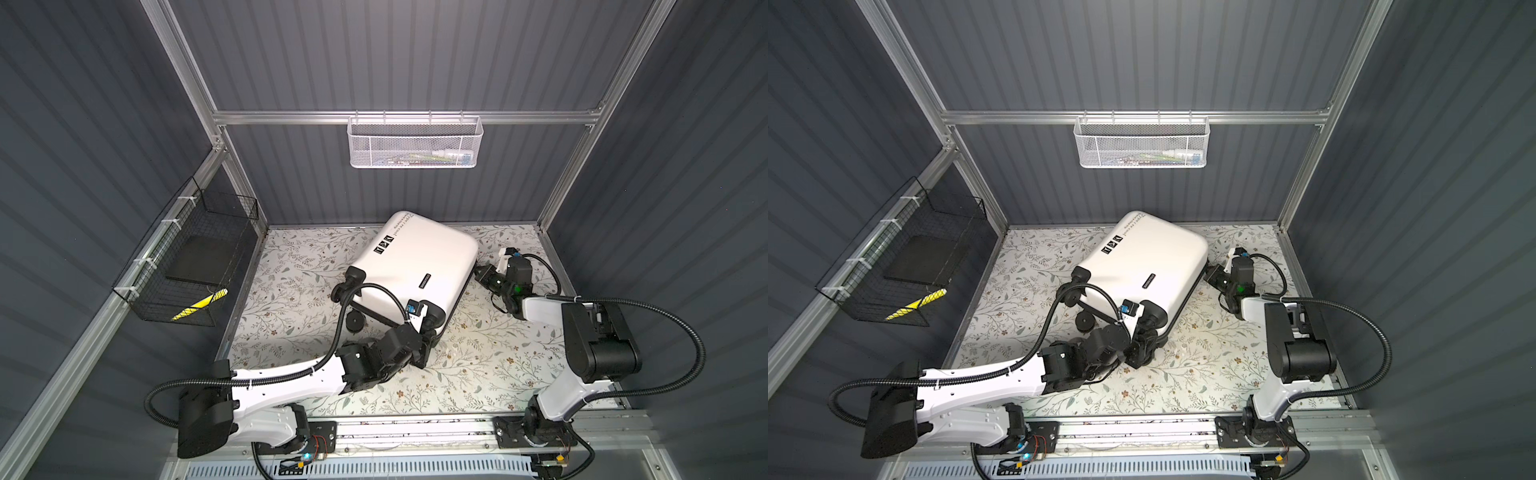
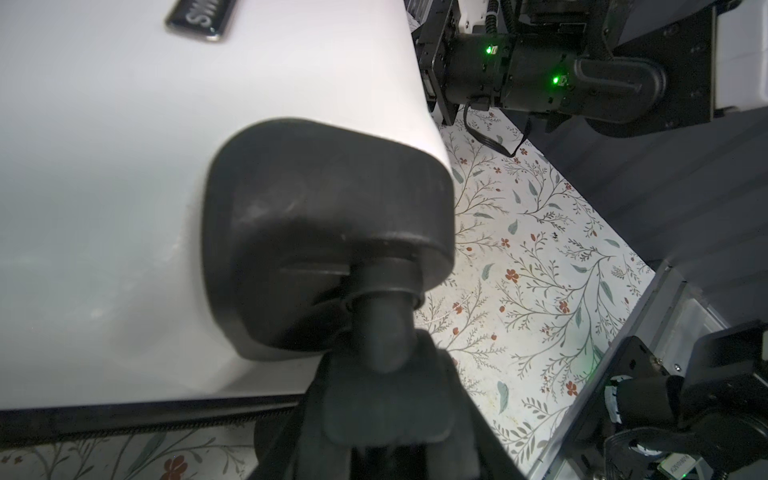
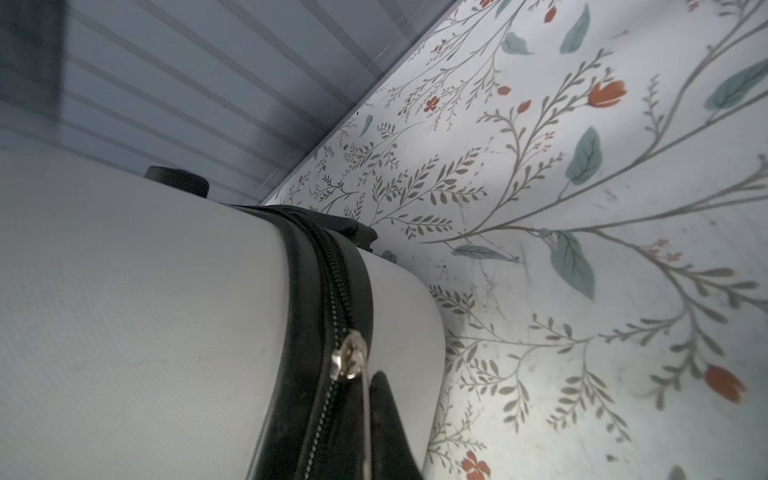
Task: Pack the luggage
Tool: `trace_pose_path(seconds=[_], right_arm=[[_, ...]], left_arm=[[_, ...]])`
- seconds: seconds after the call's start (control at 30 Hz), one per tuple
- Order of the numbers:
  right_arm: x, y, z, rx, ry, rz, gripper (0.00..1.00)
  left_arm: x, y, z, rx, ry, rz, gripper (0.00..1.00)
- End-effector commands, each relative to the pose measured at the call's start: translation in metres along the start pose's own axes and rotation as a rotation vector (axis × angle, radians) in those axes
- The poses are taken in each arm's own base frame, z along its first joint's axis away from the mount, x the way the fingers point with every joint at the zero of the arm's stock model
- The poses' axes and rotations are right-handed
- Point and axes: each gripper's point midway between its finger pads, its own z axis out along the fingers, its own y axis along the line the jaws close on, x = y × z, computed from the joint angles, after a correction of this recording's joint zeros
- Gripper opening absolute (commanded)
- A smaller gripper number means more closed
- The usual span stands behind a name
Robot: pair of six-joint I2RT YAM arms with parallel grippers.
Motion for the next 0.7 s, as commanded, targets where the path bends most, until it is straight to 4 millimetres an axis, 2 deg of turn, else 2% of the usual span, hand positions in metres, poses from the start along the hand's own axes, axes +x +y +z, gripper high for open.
trace_pose_path(seconds=[0.0, 0.03, 0.1, 0.17, 0.27, 0.4, 0.43, 0.53, 0.67], right_arm=[[-0.028, -0.016, -0.007, 0.052, -0.105, 0.037, 0.00], [-0.026, -0.016, -0.010, 0.054, -0.099, 0.035, 0.00], [-0.023, -0.018, -0.020, 0.062, -0.088, 0.044, 0.13], [-0.022, -0.019, -0.032, 0.069, -0.081, 0.054, 0.29], [-0.026, -0.018, -0.054, 0.079, -0.080, 0.064, 0.50], [-0.043, -0.008, -0.082, 0.085, -0.089, 0.058, 0.64], [-0.049, -0.005, -0.087, 0.089, -0.096, 0.055, 0.66], [-0.063, 0.018, -0.097, 0.048, -0.069, 0.027, 0.74], [-0.083, 0.044, -0.093, -0.008, -0.038, 0.039, 0.87]], left_arm=[[-0.008, -0.007, -0.013, 0.030, -0.025, 0.017, 0.00], [-0.008, -0.006, -0.013, 0.025, -0.026, 0.014, 0.00], [-0.008, -0.003, -0.014, 0.010, -0.026, 0.009, 0.04], [-0.010, 0.001, -0.017, -0.011, -0.031, 0.003, 0.20], [-0.016, 0.009, -0.025, -0.048, -0.047, -0.005, 0.55], [-0.026, 0.024, -0.042, -0.108, -0.074, -0.019, 0.96], [-0.028, 0.027, -0.046, -0.119, -0.081, -0.025, 1.00], [-0.034, 0.039, -0.062, -0.162, -0.103, -0.052, 1.00], [-0.045, 0.061, -0.086, -0.215, -0.148, -0.167, 1.00]])
